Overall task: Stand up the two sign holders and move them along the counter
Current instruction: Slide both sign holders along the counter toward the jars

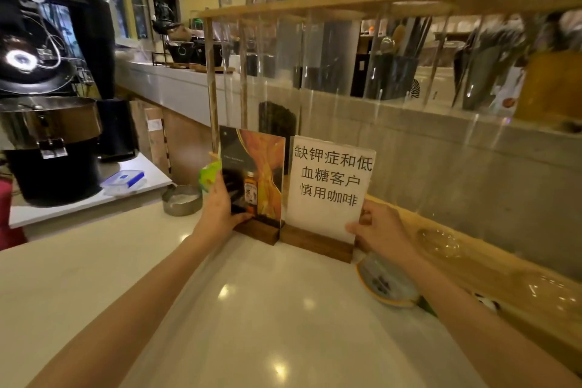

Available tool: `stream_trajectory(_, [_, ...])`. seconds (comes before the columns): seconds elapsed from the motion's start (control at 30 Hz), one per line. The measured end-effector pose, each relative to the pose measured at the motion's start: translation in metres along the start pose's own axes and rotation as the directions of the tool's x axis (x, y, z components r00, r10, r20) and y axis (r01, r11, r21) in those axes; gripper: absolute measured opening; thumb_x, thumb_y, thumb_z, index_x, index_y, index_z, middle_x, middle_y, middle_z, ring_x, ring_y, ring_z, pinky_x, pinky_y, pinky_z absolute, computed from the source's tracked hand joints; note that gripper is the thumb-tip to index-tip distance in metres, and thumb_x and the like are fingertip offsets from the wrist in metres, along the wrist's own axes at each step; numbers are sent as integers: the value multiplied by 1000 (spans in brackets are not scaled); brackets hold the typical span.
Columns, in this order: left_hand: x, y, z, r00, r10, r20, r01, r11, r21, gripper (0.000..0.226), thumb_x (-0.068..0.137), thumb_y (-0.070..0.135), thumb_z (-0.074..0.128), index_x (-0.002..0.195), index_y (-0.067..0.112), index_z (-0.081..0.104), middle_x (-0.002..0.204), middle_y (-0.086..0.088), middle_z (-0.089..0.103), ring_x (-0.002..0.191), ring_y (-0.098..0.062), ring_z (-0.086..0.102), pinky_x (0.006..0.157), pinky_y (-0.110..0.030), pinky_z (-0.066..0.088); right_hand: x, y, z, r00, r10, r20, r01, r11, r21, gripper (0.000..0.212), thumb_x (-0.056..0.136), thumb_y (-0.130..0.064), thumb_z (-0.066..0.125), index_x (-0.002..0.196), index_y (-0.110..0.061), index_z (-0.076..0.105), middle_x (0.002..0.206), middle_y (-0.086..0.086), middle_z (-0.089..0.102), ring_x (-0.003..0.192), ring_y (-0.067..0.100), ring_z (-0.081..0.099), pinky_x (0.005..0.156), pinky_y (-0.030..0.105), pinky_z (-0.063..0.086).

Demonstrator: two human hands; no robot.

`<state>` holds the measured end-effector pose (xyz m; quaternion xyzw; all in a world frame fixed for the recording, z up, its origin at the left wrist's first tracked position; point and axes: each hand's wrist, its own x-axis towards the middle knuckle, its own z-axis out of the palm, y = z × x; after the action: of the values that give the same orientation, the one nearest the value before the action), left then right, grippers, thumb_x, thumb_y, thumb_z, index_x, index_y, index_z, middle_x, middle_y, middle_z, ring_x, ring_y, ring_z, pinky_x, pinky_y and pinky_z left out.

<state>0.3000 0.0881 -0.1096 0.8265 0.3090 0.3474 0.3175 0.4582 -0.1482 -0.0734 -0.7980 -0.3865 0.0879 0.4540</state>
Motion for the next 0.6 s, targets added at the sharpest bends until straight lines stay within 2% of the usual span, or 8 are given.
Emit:
stream_trajectory(0.07, [4, 1, 6, 1000, 24, 5, -24, 999, 45, 104, 65, 12, 78, 143, 21, 10, 144, -10, 37, 132, -26, 42, 108, -49, 40, -3, -2, -1, 1000, -1, -13, 1, 1000, -17, 34, 78, 0, 63, 112, -4, 60, 107, 11, 68, 83, 17, 59, 64, 18, 47])
stream_trajectory(0.17, [10, 4, 12, 999, 34, 7, -34, 998, 59, 106, 64, 12, 80, 144, 16, 9, 144, -13, 37, 132, -29, 41, 109, -48, 39, -8, -3, -2, 998, -1, -58, -2, 999, -53, 32, 79, -1, 62, 110, -3, 60, 104, 12, 68, 79, 20, 62, 67, 27, 52])
stream_trajectory(0.23, [12, 8, 18, 999, 31, 6, -32, 998, 47, 108, 65, 9, 79, 145, 13, 6, 145, -15, 36, 132, -31, 40, 109, -45, 38, -10, 0, -2, 996, -16, -86, 10, 997, -73, 31, 79, -2, 61, 110, -4, 60, 101, 7, 67, 71, 9, 58, 56, 13, 48])
stream_trajectory(0.27, [13, 11, 21, 1000, 24, 6, -24, 999, 32, 108, 66, 8, 78, 146, 14, 5, 145, -14, 36, 133, -30, 40, 109, -45, 38, -11, 1, -2, 996, -18, -93, 11, 997, -77, 32, 79, -2, 61, 111, -5, 60, 102, 5, 66, 71, 6, 55, 51, 10, 43])
stream_trajectory(0.37, [16, 15, 31, 999, 49, -12, -48, 997, 55, 102, 69, 13, 76, 145, 18, 9, 146, -12, 37, 134, -28, 38, 112, -46, 35, -13, 5, -1, 993, -14, -115, 7, 998, -64, 34, 80, -5, 61, 114, -8, 59, 112, 9, 67, 83, 12, 56, 52, 9, 36])
stream_trajectory(0.5, [19, 22, 43, 997, 62, -45, -57, 993, 105, 88, 73, 16, 73, 142, 14, 20, 143, -14, 41, 133, -29, 38, 112, -45, 32, -15, 8, 0, 988, -26, -151, 15, 997, -72, 37, 81, -7, 60, 118, -10, 57, 120, 8, 65, 93, 16, 61, 59, 9, 42])
stream_trajectory(0.6, [23, 22, 51, 998, 52, -47, -46, 992, 118, 77, 75, 16, 71, 138, 14, 27, 140, -14, 46, 131, -30, 40, 113, -47, 31, -16, 8, 2, 985, -30, -170, 15, 996, -91, 37, 81, -8, 61, 118, -9, 56, 125, 7, 62, 105, 20, 62, 57, 8, 45])
